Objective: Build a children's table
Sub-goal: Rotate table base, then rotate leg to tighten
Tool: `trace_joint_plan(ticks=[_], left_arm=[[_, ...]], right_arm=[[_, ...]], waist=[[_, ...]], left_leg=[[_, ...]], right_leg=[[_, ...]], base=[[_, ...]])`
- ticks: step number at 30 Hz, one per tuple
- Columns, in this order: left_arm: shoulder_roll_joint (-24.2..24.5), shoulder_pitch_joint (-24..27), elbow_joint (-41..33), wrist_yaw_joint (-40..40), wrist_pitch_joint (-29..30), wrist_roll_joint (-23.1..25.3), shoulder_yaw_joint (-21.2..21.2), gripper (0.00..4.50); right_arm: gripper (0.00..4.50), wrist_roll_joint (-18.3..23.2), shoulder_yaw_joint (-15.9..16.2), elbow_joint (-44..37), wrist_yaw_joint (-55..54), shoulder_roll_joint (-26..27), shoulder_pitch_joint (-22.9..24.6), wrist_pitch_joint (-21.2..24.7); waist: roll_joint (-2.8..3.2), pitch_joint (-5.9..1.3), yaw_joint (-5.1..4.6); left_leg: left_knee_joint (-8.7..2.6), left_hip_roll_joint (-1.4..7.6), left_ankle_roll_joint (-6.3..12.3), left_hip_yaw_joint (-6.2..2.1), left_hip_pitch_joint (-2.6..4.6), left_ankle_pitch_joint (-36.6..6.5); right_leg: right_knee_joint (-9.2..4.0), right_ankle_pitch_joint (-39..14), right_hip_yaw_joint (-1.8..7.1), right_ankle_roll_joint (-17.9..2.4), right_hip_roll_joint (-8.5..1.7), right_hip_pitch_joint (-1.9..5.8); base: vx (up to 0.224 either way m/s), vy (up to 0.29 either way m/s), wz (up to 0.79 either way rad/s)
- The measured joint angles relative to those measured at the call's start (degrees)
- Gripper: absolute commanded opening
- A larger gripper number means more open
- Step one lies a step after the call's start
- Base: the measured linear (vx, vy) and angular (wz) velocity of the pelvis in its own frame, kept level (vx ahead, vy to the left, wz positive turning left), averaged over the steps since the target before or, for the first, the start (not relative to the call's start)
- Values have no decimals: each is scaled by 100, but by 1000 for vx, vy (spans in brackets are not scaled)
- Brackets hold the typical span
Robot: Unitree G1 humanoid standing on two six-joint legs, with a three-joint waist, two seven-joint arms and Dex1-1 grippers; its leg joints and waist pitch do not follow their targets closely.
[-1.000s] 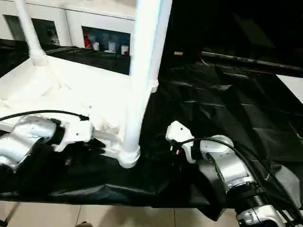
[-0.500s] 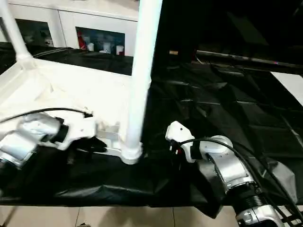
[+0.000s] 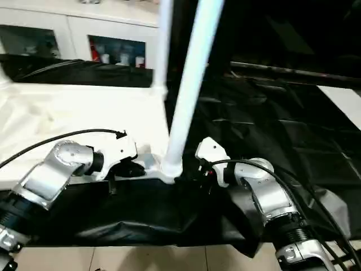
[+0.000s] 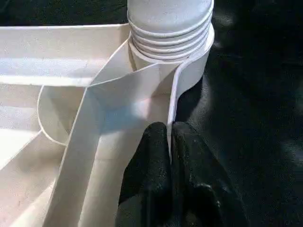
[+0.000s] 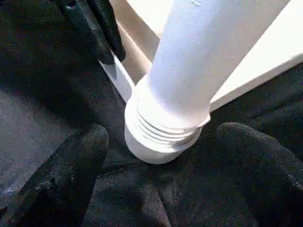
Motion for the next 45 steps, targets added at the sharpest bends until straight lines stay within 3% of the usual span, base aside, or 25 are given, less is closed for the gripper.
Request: trace_joint_plan(ticks=[6,8,10,28,29,35,42,45], left_arm=[[-89,126,137,62,-501,-103,164,70],[-11,133,253,-33,-512,-151,173,96],[56,122,281,-117,-557,-183,182,96],[-126,-474,1627,-474,-1451,-252,181,96],[-138,-493,1686,-483,-1498,-253,181,69],[-189,-617,1997,-625,-1696,-294,183,21],[-191,-704,2138,-862,-1667,-291,193,7],[-203,-710,2109,-862,-1396,-330,225,7]], right_arm=[[425,6,1,-34,-13,20,0,27],[425,13,4,-41,-6,28,0,34],[425,14,4,-41,-1,28,1,41],[425,53,-30,-90,55,-46,34,132],[425,53,-30,-90,55,-52,35,136],[425,53,-31,-147,56,-66,81,138],[425,62,-29,-159,70,-64,88,133],[425,81,-44,-159,47,-34,99,133]], waist=[[-1,-1,27],[0,0,39],[2,1,52],[17,2,152],[18,2,154],[24,1,157],[27,0,154],[33,-2,149]], left_leg=[[-2,0,1,-6,-8,-1],[-2,1,1,-8,-41,0],[-4,1,2,-8,-85,-2],[2,6,0,-9,-81,0],[2,6,0,-9,-79,0],[2,6,0,-11,-72,0],[1,6,1,-9,-73,0],[1,6,1,-8,-72,0]], right_leg=[[-8,0,-7,0,0,-19],[-8,1,-11,-1,0,-46],[-9,2,-12,-4,0,-59],[-10,10,-19,-3,0,-53],[-10,11,-19,-4,0,-52],[-9,16,-19,-6,-1,-47],[-22,15,-19,-5,-2,-43],[-21,15,-19,-5,-2,-43]], base=[[0,0,0],[0,0,0],[0,0,0],[0,0,0],[0,0,0],[0,0,0],[0,0,0],[0,0,0]])
